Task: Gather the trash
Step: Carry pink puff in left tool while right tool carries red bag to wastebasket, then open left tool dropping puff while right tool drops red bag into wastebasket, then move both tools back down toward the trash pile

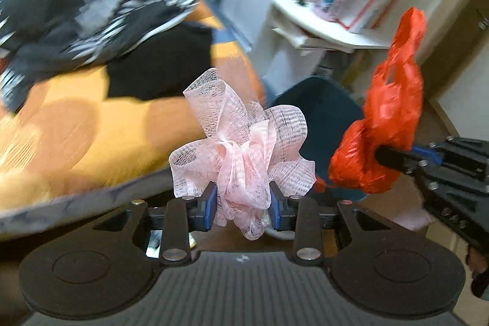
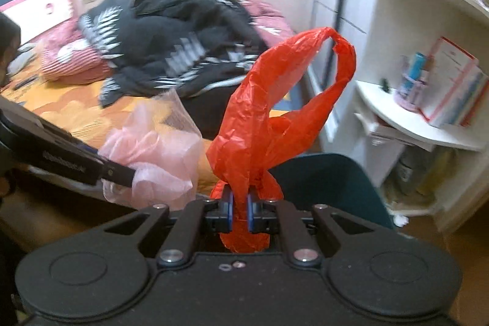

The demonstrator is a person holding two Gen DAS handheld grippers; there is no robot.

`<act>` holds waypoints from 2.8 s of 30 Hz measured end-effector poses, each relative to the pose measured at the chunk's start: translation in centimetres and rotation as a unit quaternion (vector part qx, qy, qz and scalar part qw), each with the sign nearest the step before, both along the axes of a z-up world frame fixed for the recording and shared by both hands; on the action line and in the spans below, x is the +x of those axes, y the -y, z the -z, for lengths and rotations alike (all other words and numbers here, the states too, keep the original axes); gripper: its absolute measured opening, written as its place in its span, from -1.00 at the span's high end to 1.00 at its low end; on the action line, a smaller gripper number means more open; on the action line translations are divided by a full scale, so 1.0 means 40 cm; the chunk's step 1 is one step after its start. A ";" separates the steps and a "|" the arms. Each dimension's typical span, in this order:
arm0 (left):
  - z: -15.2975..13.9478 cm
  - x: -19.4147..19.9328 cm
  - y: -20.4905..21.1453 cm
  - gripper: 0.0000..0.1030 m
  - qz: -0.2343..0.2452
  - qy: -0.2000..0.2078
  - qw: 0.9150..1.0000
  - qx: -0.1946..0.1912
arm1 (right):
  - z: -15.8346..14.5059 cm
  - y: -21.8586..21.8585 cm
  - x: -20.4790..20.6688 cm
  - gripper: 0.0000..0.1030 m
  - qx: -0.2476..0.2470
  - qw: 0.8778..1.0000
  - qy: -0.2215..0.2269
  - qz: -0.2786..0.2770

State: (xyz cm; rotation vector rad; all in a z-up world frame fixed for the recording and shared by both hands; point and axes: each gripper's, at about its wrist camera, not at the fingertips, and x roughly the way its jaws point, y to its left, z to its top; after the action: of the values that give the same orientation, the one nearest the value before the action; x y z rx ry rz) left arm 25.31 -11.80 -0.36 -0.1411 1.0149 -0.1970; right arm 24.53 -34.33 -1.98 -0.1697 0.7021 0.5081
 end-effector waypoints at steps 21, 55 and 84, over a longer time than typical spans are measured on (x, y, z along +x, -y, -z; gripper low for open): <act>0.152 0.314 0.358 0.36 0.097 -0.044 0.994 0.020 | 0.251 0.160 0.160 0.84 0.009 0.987 -0.125 0.104; 0.224 0.265 0.369 -0.03 0.128 -0.057 0.989 0.048 | 0.250 0.153 0.120 0.32 0.023 0.983 -0.148 0.103; -0.051 -0.082 0.009 -0.14 0.044 0.038 0.998 0.035 | 0.008 -0.081 -0.115 0.13 0.056 0.995 -0.076 -0.014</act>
State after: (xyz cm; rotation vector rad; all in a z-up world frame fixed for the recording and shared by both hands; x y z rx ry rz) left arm 22.01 -12.16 1.67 -0.0256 0.9510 -0.2454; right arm 19.91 -31.08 -2.31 -0.0351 0.8190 0.5908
